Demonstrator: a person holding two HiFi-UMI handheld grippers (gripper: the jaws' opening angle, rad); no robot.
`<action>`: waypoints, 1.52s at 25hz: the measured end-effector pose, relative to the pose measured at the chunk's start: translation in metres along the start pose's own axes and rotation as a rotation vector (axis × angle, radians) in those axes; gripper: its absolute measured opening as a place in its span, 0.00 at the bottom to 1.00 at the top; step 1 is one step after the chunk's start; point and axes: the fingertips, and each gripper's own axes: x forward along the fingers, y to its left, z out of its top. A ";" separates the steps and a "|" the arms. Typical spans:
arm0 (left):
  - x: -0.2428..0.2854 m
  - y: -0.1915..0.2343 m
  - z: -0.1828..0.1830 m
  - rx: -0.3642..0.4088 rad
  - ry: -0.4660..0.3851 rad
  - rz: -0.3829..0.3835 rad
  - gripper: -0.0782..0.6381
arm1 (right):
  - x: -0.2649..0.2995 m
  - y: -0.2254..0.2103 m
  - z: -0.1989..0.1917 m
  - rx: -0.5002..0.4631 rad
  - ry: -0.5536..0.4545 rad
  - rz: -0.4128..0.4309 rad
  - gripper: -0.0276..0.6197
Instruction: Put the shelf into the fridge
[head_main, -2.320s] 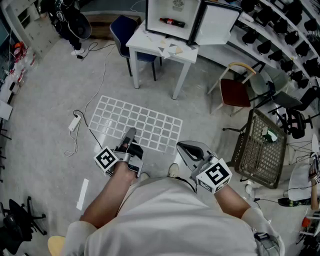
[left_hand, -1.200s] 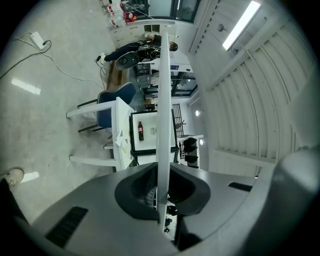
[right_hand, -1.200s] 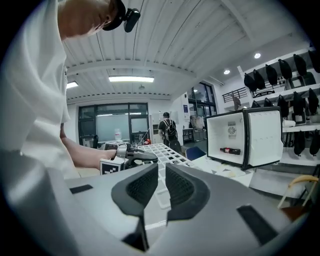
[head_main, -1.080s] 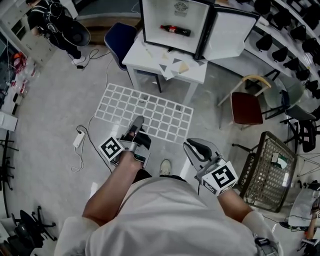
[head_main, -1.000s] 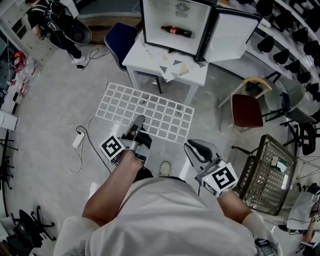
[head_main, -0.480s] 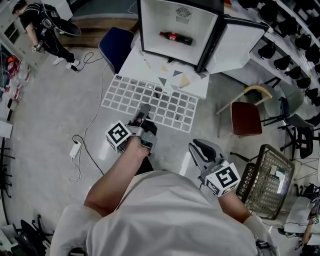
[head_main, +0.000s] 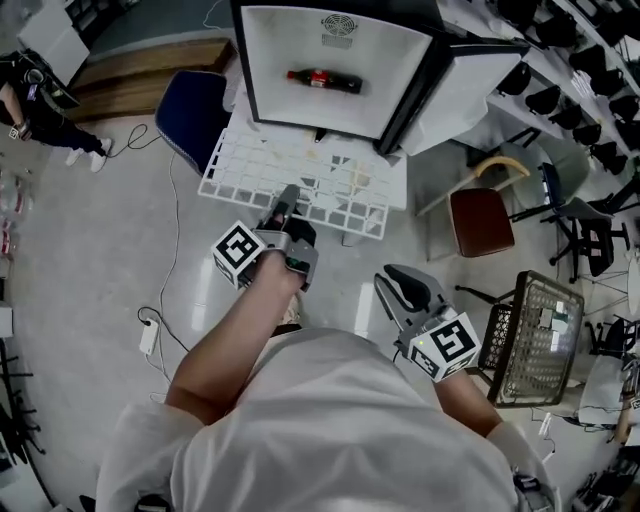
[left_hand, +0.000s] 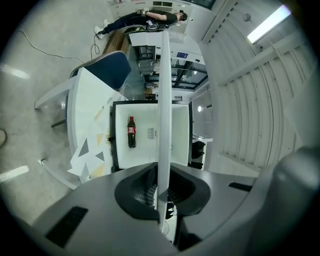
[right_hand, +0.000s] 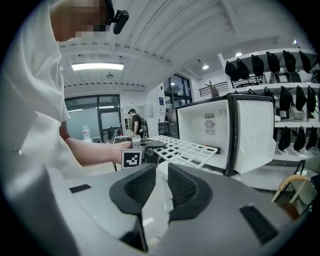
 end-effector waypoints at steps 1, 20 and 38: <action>0.011 0.002 0.006 0.000 0.009 -0.004 0.16 | 0.008 -0.003 0.002 0.005 0.003 -0.016 0.17; 0.137 0.006 0.041 -0.056 0.021 -0.018 0.16 | 0.059 -0.101 0.028 0.072 0.019 -0.098 0.16; 0.193 0.012 0.048 -0.079 0.000 -0.029 0.16 | 0.103 -0.172 0.033 0.073 0.047 0.009 0.16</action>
